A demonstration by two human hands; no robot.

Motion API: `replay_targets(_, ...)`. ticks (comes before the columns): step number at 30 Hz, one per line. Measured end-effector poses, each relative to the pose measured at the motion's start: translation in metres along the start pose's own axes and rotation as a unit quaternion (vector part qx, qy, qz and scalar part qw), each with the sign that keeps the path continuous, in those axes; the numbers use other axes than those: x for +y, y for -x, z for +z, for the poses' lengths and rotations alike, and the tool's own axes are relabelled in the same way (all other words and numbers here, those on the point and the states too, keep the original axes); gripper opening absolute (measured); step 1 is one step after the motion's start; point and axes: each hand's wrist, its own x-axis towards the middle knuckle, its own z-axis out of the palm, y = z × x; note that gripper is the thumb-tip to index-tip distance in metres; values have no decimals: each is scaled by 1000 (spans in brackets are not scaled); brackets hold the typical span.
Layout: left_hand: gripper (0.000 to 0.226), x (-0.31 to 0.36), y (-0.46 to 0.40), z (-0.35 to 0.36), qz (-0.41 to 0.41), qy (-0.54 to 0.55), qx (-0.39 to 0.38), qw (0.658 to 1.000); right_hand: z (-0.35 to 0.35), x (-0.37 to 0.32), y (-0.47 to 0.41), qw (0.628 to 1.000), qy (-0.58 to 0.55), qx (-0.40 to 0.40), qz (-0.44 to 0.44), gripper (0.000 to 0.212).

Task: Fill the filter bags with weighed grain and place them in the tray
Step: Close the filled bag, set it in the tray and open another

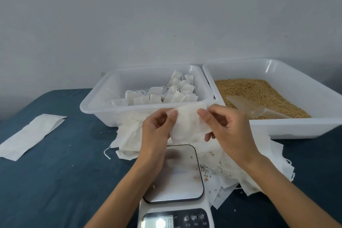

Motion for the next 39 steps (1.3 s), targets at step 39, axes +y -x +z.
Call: replay_targets(39, 20, 9, 7, -1, 136, -182, 23, 974, -4, -1, 0, 999, 20, -3, -27, 50)
